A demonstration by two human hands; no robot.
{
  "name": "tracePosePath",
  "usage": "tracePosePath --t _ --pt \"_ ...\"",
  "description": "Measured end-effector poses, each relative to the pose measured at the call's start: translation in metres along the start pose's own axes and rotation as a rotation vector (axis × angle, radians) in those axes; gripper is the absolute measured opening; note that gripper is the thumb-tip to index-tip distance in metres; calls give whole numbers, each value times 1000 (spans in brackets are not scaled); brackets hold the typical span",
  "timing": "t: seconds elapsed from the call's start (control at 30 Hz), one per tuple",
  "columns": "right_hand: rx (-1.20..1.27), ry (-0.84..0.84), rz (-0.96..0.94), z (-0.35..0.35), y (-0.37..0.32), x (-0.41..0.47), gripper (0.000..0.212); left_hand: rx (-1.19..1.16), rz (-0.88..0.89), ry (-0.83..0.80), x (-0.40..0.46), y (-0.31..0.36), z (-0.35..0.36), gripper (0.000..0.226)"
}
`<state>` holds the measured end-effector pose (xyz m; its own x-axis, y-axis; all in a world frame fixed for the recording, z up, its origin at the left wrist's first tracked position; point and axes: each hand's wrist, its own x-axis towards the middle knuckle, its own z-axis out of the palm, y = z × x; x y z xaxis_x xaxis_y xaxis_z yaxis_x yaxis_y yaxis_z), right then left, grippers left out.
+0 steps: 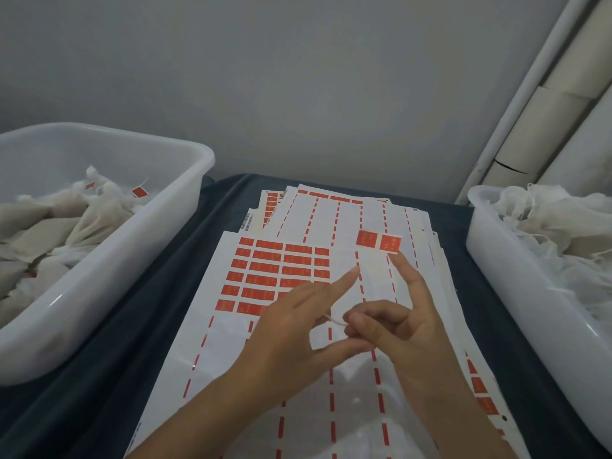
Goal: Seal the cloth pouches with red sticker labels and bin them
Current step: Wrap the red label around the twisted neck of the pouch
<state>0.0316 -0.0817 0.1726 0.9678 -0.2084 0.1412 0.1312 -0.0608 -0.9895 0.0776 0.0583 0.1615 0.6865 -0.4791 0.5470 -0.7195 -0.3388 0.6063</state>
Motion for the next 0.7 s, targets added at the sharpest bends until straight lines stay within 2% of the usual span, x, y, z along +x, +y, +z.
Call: tracePosePath --t 0.27,0.4,0.57,0.7 --pt "-47 -107 81 -8 0 4 74 30 42 -10 0 -1 1 73" --pt "-61 -82 64 -9 1 4 71 -5 3 -42 0 0 -1 68" --pt "-88 45 -16 -15 0 6 64 -106 -111 -82 3 -1 -7 20" --pt "-90 102 -47 -15 0 6 62 -124 -114 -63 5 -2 -10 9"
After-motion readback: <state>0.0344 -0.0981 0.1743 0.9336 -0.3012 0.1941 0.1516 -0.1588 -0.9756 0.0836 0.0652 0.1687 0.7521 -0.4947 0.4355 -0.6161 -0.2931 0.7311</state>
